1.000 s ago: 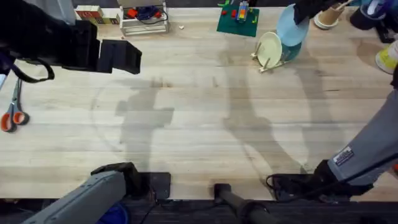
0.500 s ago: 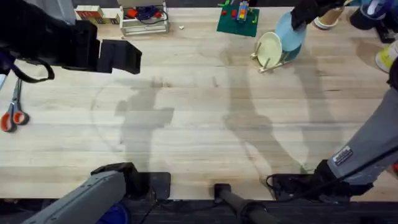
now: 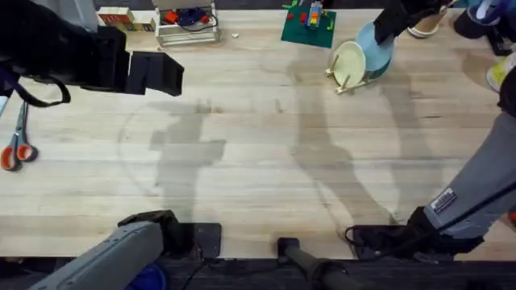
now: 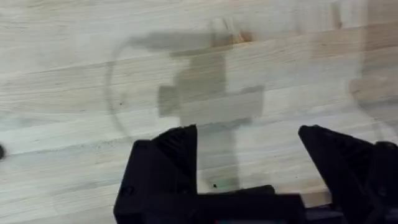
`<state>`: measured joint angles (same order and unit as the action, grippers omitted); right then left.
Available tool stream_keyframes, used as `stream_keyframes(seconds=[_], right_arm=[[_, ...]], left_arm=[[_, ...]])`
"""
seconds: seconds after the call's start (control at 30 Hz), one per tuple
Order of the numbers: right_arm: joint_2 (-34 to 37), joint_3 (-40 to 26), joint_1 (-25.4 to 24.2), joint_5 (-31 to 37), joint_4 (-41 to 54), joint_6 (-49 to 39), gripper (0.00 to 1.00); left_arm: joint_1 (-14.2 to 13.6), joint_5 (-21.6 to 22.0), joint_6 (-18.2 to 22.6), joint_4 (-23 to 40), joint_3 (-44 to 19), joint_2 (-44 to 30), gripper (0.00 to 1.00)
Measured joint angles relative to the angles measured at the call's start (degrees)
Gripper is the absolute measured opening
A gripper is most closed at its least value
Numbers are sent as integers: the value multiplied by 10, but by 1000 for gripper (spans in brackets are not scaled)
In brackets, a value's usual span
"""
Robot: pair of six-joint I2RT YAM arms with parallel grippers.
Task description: Pick up the plates from the table one by one and place each into a slot on the dish rack.
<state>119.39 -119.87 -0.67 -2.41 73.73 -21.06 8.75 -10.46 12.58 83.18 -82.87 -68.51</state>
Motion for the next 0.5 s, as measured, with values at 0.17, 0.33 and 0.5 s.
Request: stream_keyframes(seconds=[0.17, 0.33, 0.5], right_arm=[[0, 0, 0, 0, 0, 0, 32], [0, 0, 0, 0, 0, 0, 96], [0, 0, 0, 0, 0, 0, 96]], left_arm=[[0, 0, 0, 0, 0, 0, 995], [0, 0, 0, 0, 0, 0, 995], [0, 0, 0, 0, 0, 0, 995]])
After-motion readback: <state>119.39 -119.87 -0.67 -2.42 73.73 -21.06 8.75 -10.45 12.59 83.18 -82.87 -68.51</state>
